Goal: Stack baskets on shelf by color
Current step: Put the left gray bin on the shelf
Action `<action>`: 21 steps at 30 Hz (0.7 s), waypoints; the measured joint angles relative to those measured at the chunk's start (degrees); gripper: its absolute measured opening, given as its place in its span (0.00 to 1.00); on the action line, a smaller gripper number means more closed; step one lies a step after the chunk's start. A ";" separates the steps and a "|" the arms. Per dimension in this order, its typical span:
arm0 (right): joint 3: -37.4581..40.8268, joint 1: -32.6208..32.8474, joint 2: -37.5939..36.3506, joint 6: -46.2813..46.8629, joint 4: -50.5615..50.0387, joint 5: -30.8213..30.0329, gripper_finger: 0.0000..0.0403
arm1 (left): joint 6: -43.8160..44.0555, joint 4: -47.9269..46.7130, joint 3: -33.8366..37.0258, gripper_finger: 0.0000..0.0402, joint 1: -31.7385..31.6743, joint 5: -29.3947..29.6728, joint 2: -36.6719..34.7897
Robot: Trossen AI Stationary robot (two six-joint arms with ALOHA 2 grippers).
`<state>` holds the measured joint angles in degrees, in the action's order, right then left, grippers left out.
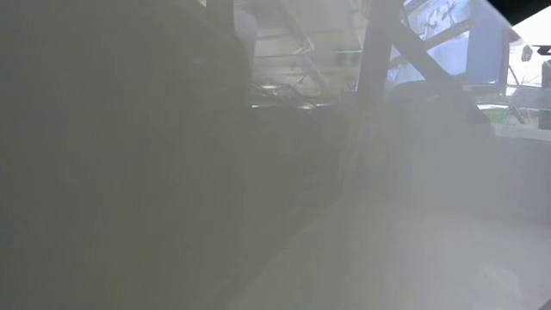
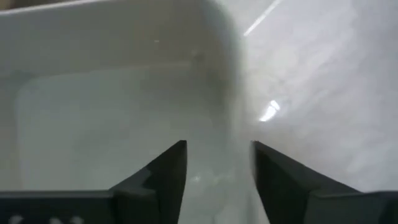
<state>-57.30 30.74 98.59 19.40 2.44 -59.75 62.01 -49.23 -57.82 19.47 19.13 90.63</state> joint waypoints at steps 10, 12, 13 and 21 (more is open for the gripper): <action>-0.02 0.00 0.00 -0.06 -0.02 0.20 0.17 | -10.36 4.30 -0.59 0.06 0.39 -11.70 -0.02; -0.02 0.00 0.00 -0.07 -0.02 0.20 0.17 | -12.72 4.09 -1.09 0.02 0.79 -13.06 -0.14; -0.02 0.00 0.00 -0.07 -0.06 0.20 0.17 | -13.81 4.17 -1.44 0.01 1.12 -13.90 -0.23; -0.02 0.00 0.00 -0.11 -0.24 0.20 0.17 | -20.45 0.76 -5.80 0.00 5.43 -17.50 -0.81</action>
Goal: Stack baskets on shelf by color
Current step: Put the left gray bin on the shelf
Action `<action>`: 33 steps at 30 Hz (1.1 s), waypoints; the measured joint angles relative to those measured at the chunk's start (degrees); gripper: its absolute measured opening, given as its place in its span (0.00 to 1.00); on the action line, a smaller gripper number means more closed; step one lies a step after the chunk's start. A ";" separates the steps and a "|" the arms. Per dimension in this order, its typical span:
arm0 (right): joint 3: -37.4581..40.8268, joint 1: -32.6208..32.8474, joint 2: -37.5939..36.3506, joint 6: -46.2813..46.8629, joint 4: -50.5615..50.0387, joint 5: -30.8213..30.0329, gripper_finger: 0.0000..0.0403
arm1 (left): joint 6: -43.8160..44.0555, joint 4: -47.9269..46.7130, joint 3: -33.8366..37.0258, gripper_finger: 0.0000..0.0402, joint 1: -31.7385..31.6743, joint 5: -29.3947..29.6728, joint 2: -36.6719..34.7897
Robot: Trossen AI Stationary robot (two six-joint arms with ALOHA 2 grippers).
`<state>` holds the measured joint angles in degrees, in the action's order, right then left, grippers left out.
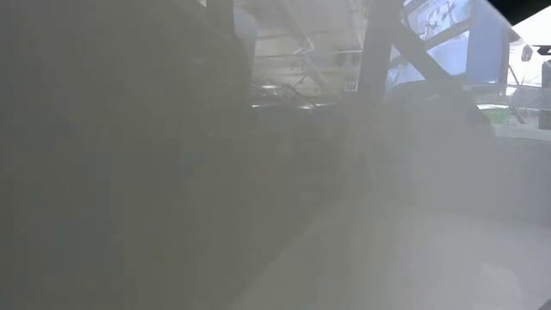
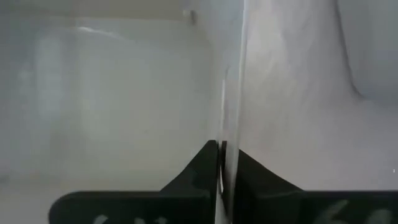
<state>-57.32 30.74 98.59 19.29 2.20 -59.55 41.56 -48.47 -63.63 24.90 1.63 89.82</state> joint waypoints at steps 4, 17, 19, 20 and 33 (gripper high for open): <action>0.00 0.00 -0.02 0.00 -0.12 0.00 0.17 | -0.02 -5.95 -3.38 0.00 2.38 0.04 -0.34; 0.00 0.00 -0.07 -0.24 -0.19 0.00 0.17 | -0.19 -29.17 -13.63 0.00 5.20 5.92 -2.57; 0.00 0.00 -0.07 -0.39 -0.20 0.00 0.17 | -0.43 -32.02 -14.13 0.00 5.31 7.63 -4.09; 0.00 0.00 -0.07 -0.39 -0.17 0.00 0.17 | -0.44 -33.32 -14.21 0.00 5.30 9.15 -4.94; 0.00 0.00 -0.07 -0.43 -0.17 0.00 0.17 | -18.61 -36.08 -10.61 0.00 -0.36 32.43 -19.01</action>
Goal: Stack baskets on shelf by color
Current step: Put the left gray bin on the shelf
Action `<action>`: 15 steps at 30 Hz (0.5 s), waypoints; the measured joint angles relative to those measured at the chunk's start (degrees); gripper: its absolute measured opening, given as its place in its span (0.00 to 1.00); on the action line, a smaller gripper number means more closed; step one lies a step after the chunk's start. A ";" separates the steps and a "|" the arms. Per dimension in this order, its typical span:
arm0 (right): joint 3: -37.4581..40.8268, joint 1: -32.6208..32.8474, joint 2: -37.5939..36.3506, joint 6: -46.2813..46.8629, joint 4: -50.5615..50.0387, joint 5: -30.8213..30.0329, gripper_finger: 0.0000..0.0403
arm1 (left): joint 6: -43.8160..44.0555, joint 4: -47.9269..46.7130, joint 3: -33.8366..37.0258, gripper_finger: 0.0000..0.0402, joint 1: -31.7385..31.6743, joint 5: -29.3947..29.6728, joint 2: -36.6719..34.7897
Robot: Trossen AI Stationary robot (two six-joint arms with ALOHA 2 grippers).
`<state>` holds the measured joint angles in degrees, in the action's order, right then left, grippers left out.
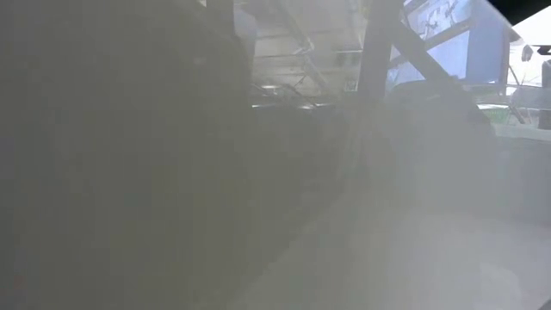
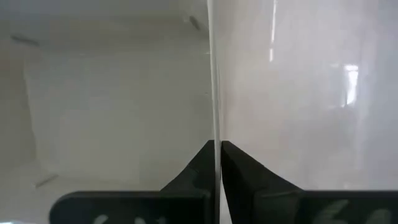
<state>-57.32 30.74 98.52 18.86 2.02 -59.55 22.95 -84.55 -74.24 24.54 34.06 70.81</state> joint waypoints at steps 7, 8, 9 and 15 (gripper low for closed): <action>0.00 0.00 0.00 0.15 0.43 0.00 0.17 | -15.34 0.08 4.96 0.00 -13.69 0.32 -6.53; 0.00 0.00 0.00 0.20 0.44 0.00 0.17 | -18.00 0.58 5.76 0.00 -16.12 0.34 -7.12; 0.00 0.00 0.00 0.21 0.44 0.00 0.17 | -20.66 1.92 6.67 0.00 -18.66 0.30 -7.77; 0.00 0.00 0.00 0.73 0.46 0.00 0.17 | -36.03 17.45 11.01 0.00 -31.49 -5.78 -10.14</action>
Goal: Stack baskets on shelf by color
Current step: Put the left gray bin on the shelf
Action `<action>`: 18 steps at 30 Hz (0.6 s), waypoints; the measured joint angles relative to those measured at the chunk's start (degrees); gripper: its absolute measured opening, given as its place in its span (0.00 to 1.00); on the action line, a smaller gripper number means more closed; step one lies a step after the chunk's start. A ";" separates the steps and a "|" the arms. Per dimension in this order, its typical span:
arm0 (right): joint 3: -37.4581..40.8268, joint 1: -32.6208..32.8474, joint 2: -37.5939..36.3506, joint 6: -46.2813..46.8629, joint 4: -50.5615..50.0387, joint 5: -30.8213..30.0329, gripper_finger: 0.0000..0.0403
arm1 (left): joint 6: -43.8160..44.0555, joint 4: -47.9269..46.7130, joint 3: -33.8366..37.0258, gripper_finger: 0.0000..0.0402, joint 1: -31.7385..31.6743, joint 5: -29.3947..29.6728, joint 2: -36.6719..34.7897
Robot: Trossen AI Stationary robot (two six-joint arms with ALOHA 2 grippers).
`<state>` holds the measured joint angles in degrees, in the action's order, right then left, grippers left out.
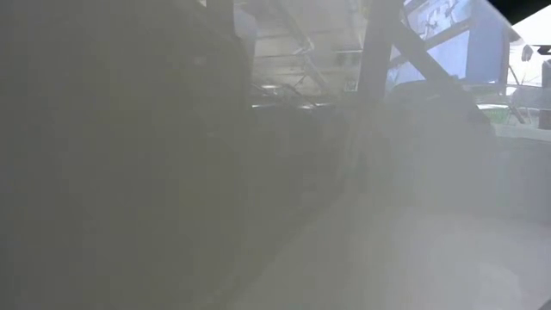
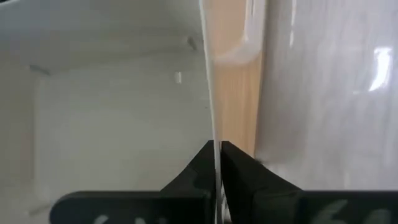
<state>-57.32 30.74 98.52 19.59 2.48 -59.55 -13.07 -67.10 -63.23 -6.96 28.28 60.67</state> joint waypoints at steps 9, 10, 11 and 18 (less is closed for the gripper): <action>0.00 0.63 0.00 0.39 0.03 0.02 0.17 | -7.05 3.06 2.82 0.00 -6.69 -4.03 1.73; 0.00 0.64 0.00 0.37 0.04 0.02 0.17 | -7.28 3.12 3.25 0.00 -6.87 -4.25 1.98; 0.00 0.76 0.00 0.38 0.04 0.02 0.17 | -7.28 3.22 3.76 0.00 -7.10 -4.22 2.23; 0.00 0.76 0.00 0.39 0.13 0.02 0.17 | -7.42 3.33 7.21 0.00 -8.04 -4.58 4.48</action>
<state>-57.32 31.51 98.52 19.99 2.61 -59.53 -20.49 -63.77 -56.01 -14.99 23.70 65.15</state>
